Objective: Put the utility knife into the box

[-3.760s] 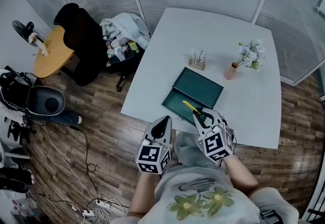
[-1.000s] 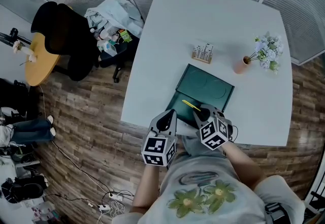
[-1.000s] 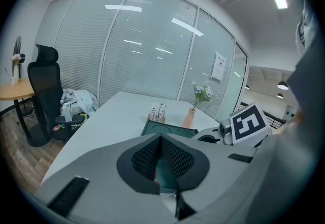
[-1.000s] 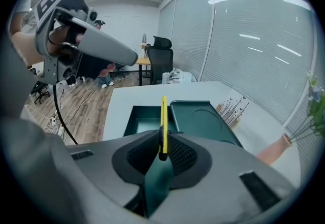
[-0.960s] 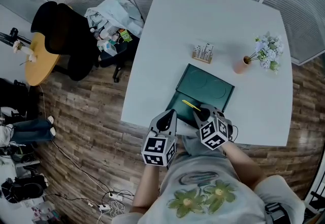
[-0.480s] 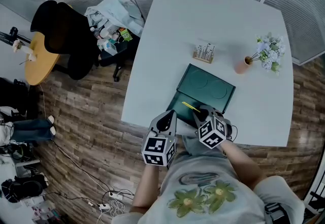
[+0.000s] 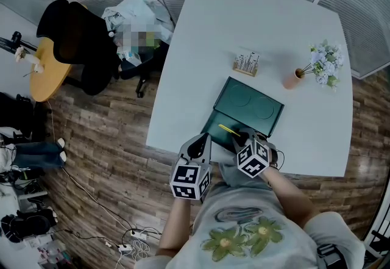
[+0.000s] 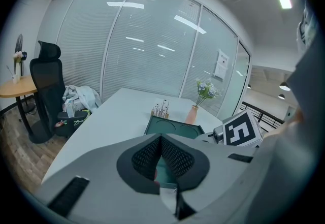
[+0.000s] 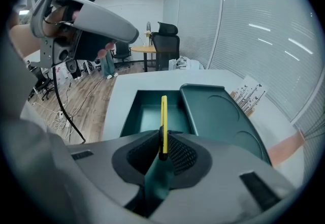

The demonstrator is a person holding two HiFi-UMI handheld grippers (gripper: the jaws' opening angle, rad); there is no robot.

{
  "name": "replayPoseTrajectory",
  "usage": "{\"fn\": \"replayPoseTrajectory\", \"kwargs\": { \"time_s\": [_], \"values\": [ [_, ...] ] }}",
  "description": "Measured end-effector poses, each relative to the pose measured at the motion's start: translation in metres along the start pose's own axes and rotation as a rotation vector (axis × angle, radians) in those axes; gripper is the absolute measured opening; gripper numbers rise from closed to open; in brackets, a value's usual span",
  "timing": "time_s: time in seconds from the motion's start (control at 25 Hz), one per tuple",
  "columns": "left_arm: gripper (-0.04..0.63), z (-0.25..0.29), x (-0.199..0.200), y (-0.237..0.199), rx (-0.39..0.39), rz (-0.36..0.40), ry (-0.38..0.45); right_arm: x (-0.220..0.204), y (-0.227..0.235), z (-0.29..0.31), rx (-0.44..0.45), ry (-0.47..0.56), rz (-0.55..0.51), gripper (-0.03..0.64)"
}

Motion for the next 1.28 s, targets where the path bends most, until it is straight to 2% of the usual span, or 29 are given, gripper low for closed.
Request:
{"fn": "replayPoseTrajectory", "kwargs": {
  "time_s": [1.28],
  "values": [
    [0.000,0.000,-0.007,-0.006,0.004,-0.022,-0.008,-0.013,-0.001,0.037,-0.050,-0.164,-0.060,0.058]
  ]
}}
Point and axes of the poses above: the fingertips, and each gripper's own axes: z forward along the fingers, y to its right, x out of its top, the point moved 10 cm from there along -z, backward along the fingers, and after that the axes turned 15 degrees about z, right-handed, at the moved point
